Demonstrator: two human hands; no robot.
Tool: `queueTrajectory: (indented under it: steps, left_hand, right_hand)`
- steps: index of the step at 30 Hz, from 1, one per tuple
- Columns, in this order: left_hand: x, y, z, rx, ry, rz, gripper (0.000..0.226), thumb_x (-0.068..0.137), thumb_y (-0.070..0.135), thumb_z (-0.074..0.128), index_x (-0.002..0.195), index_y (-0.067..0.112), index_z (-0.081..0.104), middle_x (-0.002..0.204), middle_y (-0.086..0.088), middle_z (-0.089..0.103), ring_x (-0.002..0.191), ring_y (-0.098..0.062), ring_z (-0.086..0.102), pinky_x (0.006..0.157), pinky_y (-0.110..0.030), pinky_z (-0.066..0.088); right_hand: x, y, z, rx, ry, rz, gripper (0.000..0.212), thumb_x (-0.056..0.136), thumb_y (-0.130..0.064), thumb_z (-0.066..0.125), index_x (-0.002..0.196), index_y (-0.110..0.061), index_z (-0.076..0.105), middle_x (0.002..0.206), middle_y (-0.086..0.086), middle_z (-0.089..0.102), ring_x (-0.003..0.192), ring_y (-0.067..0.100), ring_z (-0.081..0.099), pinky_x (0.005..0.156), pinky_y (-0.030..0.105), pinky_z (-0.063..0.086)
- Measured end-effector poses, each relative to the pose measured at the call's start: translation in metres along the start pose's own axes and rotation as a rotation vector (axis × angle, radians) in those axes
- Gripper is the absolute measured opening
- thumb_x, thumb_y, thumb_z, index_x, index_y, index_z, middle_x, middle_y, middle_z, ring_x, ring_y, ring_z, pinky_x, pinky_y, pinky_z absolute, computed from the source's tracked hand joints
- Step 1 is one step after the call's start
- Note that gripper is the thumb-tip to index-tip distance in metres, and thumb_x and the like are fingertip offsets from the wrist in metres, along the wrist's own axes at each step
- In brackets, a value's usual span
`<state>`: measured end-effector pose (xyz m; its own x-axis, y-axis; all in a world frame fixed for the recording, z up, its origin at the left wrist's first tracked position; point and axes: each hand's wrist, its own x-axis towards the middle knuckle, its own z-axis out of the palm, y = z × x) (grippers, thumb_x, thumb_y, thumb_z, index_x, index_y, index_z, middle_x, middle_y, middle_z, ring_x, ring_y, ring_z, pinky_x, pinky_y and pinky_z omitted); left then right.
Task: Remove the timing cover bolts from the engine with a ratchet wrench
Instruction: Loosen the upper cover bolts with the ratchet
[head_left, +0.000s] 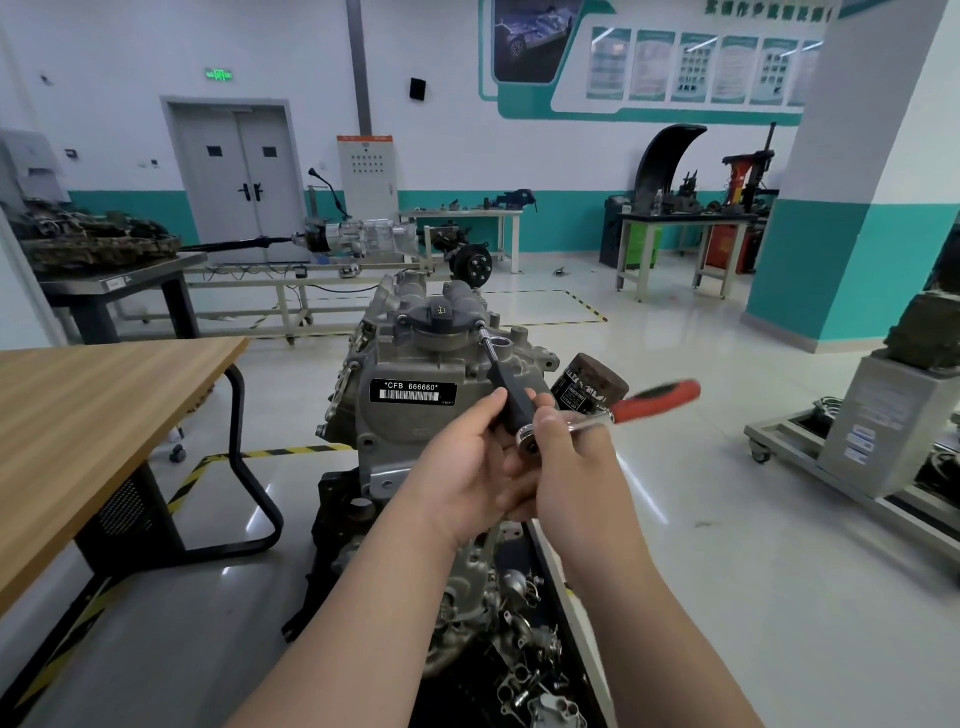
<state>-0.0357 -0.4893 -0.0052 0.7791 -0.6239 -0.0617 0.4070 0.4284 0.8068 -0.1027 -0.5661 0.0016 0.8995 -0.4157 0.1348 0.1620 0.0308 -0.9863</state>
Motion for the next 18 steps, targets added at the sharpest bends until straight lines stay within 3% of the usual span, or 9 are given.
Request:
queueTrajectory:
  steps: [2,5,6,8,12,14,18]
  left_hand:
    - [0.0,-0.001,0.0,0.012,0.014,0.044,0.039,0.08,0.042,0.051,0.088,0.018,0.08,0.108,0.002,0.072,0.091,-0.014,0.064,0.078,-0.026,0.048]
    - [0.002,0.0,0.0,-0.025,0.034,0.055,0.039,0.087,0.036,0.05,0.101,0.013,0.078,0.115,-0.003,0.071,0.106,-0.017,0.06,0.095,-0.031,0.046]
    - [0.002,0.001,0.0,-0.048,0.05,0.057,0.037,0.091,0.033,0.049,0.1,0.012,0.078,0.107,-0.005,0.073,0.1,-0.016,0.064,0.093,-0.031,0.049]
    - [0.002,0.001,-0.001,-0.077,0.061,0.059,0.037,0.095,0.031,0.048,0.092,0.011,0.079,0.084,-0.003,0.074,0.079,-0.014,0.07,0.072,-0.026,0.057]
    - [0.001,0.001,0.003,-0.108,0.105,0.031,0.029,0.098,0.028,0.048,0.097,0.007,0.069,0.064,0.0,0.067,0.058,-0.009,0.067,0.051,-0.018,0.053]
    - [0.0,0.002,0.007,-0.105,0.109,0.018,0.029,0.101,0.028,0.045,0.098,0.006,0.064,0.055,0.003,0.064,0.051,-0.007,0.064,0.046,-0.016,0.049]
    - [0.001,0.002,0.008,-0.102,0.115,0.017,0.03,0.101,0.032,0.045,0.091,0.012,0.065,0.057,0.003,0.065,0.053,-0.008,0.064,0.047,-0.018,0.049]
  right_hand:
    - [0.005,-0.006,-0.008,-0.221,-0.019,-0.108,0.017,0.1,-0.033,0.046,0.113,-0.023,0.051,0.108,-0.003,0.066,0.097,0.013,0.064,0.08,0.035,0.053]
    - [0.007,-0.02,-0.015,-0.596,-0.074,-0.242,0.019,0.099,-0.037,0.043,0.108,-0.02,0.041,0.089,-0.009,0.062,0.074,0.004,0.058,0.059,0.022,0.044]
    - [0.007,-0.024,-0.015,-0.736,-0.093,-0.282,0.021,0.1,-0.038,0.041,0.109,-0.019,0.038,0.085,-0.006,0.061,0.069,0.009,0.057,0.055,0.022,0.041]
    - [0.006,-0.032,-0.016,-0.994,-0.117,-0.355,0.023,0.1,-0.04,0.036,0.109,-0.02,0.032,0.077,-0.005,0.058,0.064,0.018,0.055,0.051,0.028,0.038]
    - [0.004,-0.04,-0.015,-1.349,-0.128,-0.5,0.026,0.102,-0.042,0.029,0.111,-0.019,0.025,0.07,-0.006,0.046,0.06,0.023,0.049,0.05,0.031,0.034]
    - [0.003,-0.041,-0.014,-1.432,-0.139,-0.556,0.028,0.103,-0.043,0.027,0.115,-0.019,0.022,0.07,-0.008,0.043,0.058,0.023,0.048,0.048,0.03,0.034]
    - [0.002,-0.04,-0.01,-1.472,-0.163,-0.558,0.024,0.104,-0.042,0.026,0.117,-0.022,0.021,0.081,-0.007,0.039,0.063,0.024,0.048,0.045,0.028,0.027]
